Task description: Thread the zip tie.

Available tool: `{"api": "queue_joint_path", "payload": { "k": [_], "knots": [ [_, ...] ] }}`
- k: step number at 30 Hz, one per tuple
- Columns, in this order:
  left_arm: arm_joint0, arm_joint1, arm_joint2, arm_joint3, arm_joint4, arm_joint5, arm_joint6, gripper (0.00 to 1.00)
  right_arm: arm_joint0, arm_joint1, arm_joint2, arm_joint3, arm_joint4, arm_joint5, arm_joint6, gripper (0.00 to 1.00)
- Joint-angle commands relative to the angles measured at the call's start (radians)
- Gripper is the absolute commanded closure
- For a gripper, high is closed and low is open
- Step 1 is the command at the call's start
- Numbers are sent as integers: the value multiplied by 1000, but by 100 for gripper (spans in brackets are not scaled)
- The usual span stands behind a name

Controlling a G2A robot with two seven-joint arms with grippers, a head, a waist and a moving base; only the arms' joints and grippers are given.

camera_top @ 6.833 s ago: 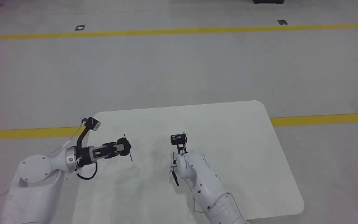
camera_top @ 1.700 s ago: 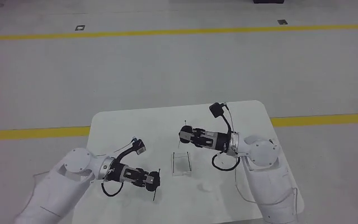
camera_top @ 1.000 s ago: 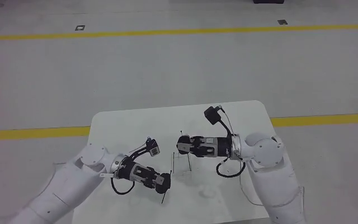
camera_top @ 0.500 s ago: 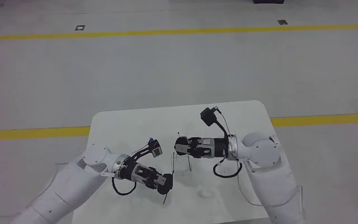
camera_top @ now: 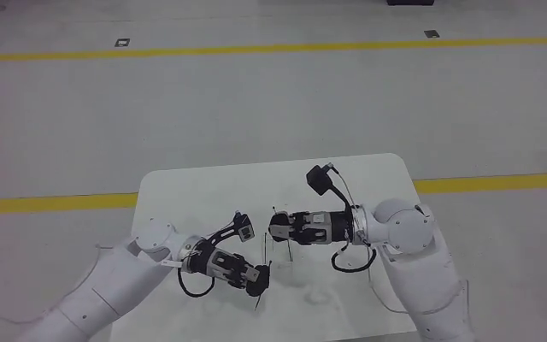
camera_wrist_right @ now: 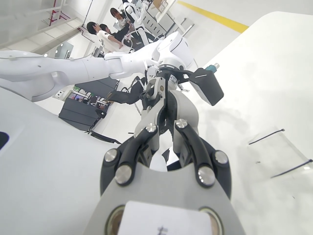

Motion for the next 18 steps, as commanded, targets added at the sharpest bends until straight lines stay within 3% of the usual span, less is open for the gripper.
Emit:
{"api": "queue_joint_path", "payload": {
  "k": [1,8,18],
  "knots": [
    [-4,-1,6,3,-6,-2,0,100,0,5,0,-2,6,0,5,100],
    [-16,-1,21,11,15,-9,0,100,9,20,-13,-10,16,0,15,100],
    [-19,0,19,16,40,-12,2,100,9,20,-13,-10,16,0,15,100]
  ]
}}
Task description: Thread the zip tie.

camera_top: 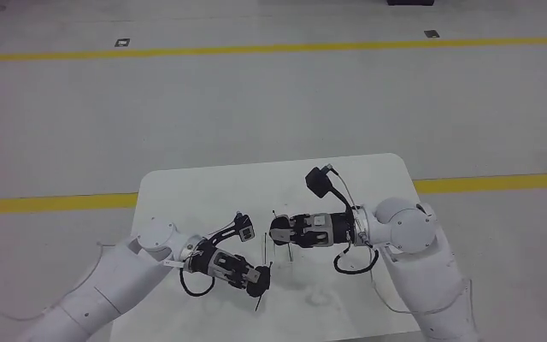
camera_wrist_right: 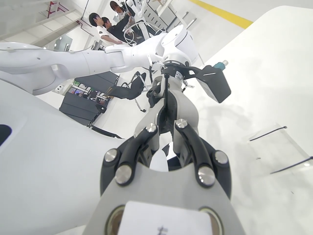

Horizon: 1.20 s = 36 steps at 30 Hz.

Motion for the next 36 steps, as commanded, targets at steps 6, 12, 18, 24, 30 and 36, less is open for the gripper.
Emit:
{"api": "queue_joint_path", "payload": {
  "k": [6,12,18,24,30,36],
  "knots": [
    [0,0,0,0,0,0,0,100,0,9,-30,-26,-51,0,-24,100],
    [0,0,0,0,0,0,0,100,14,22,-52,-36,-61,0,-17,100],
    [0,0,0,0,0,0,0,100,22,36,-64,-46,-65,0,-18,100],
    [0,0,0,0,0,0,0,100,26,50,-74,-57,-75,0,-24,100],
    [0,0,0,0,0,0,0,100,29,65,-91,-60,-90,0,-38,100],
    [0,0,0,0,0,0,0,100,31,79,-107,-61,-111,0,-56,100]
  ]
}}
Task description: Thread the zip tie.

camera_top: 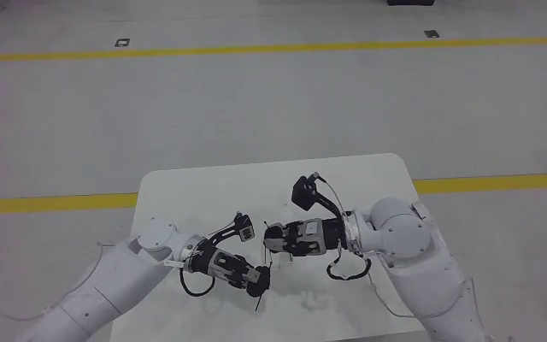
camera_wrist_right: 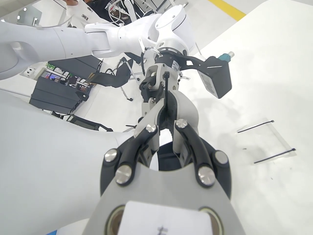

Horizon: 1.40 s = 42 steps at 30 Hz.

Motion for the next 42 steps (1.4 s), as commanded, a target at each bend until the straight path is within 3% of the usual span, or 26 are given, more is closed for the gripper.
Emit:
{"api": "queue_joint_path", "payload": {
  "k": [1,39,42],
  "knots": [
    [0,0,0,0,0,0,0,100,1,5,-6,-1,-3,0,-8,100],
    [0,0,0,0,0,0,0,100,18,97,-74,-13,-3,0,-114,100],
    [11,-1,-1,-20,8,6,36,100,16,104,-76,-15,0,0,-120,100]
  ]
}}
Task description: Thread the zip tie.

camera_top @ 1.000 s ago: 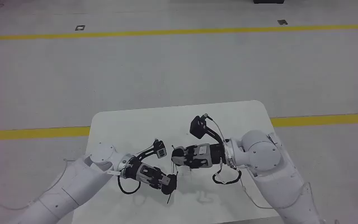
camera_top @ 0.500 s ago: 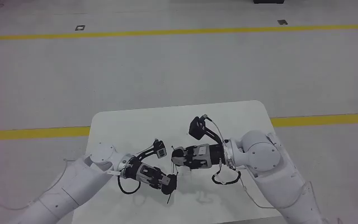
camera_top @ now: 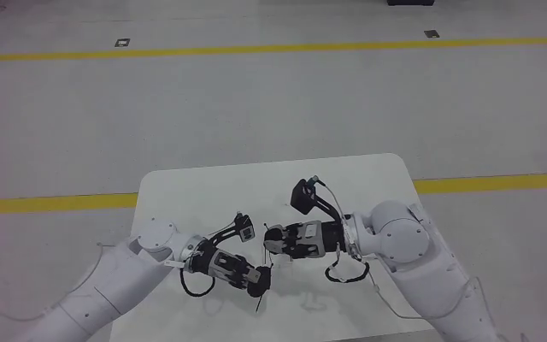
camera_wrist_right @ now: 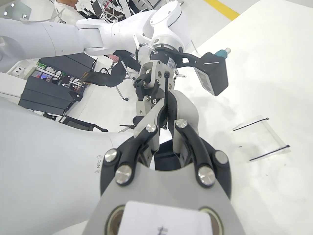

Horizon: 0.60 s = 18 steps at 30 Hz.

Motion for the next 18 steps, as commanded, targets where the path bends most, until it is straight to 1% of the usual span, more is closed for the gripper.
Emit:
{"api": "queue_joint_path", "payload": {
  "k": [1,18],
  "knots": [
    [6,0,-4,-9,2,4,11,100,-1,5,-2,-1,2,0,-4,100],
    [35,2,-40,-29,13,14,12,100,-32,45,11,-19,13,0,-48,100]
  ]
}}
